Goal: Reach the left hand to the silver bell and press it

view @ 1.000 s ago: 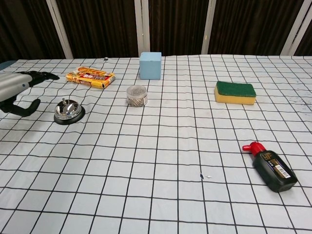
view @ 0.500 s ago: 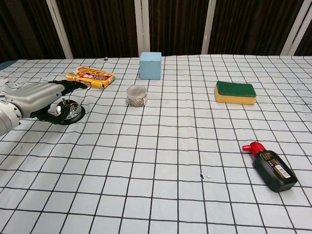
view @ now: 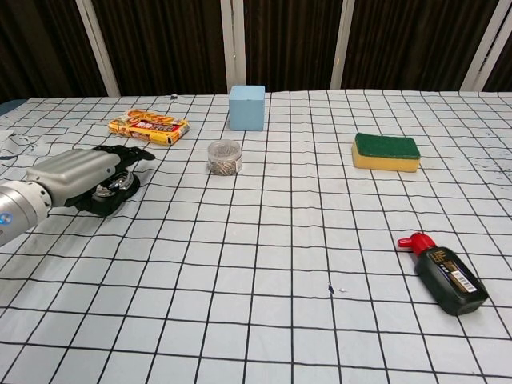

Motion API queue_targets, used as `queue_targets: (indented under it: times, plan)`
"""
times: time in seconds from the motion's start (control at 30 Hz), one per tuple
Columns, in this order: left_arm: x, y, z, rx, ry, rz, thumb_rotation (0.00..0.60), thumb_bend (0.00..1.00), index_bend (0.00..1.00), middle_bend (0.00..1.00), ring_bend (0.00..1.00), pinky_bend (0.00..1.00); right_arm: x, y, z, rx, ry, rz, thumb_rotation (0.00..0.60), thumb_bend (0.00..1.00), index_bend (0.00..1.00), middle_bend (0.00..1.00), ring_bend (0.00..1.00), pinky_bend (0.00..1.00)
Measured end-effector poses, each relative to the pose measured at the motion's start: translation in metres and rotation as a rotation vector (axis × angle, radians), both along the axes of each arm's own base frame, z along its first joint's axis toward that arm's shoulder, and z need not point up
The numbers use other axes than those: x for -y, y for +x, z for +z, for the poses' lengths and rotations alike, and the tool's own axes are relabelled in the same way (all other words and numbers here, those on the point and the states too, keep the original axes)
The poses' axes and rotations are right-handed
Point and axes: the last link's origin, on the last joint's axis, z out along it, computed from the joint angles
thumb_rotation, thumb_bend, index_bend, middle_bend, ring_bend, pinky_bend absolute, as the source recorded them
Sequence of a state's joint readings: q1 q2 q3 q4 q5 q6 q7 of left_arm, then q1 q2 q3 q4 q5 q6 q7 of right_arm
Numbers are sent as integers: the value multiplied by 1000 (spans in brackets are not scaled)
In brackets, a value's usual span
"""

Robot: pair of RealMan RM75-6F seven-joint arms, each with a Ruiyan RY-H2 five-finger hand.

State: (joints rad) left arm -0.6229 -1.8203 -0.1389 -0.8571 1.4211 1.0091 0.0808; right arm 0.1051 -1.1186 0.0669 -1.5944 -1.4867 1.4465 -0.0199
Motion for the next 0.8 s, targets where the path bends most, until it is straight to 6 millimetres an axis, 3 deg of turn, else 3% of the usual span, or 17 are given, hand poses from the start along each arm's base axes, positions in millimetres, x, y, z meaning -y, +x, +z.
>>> queue_targets:
  times: [0.47, 0.8]
  plan:
    - [2, 2, 7, -18, 25, -22, 600, 836, 60, 27, 0, 23, -2, 1, 1, 10, 0, 3, 600, 304, 56, 0, 9, 0]
    - [3, -6, -2, -63, -14, 16, 600, 836, 60, 27, 0, 22, -1, 0, 3, 13, -5, 3, 600, 305, 56, 0, 9, 0]
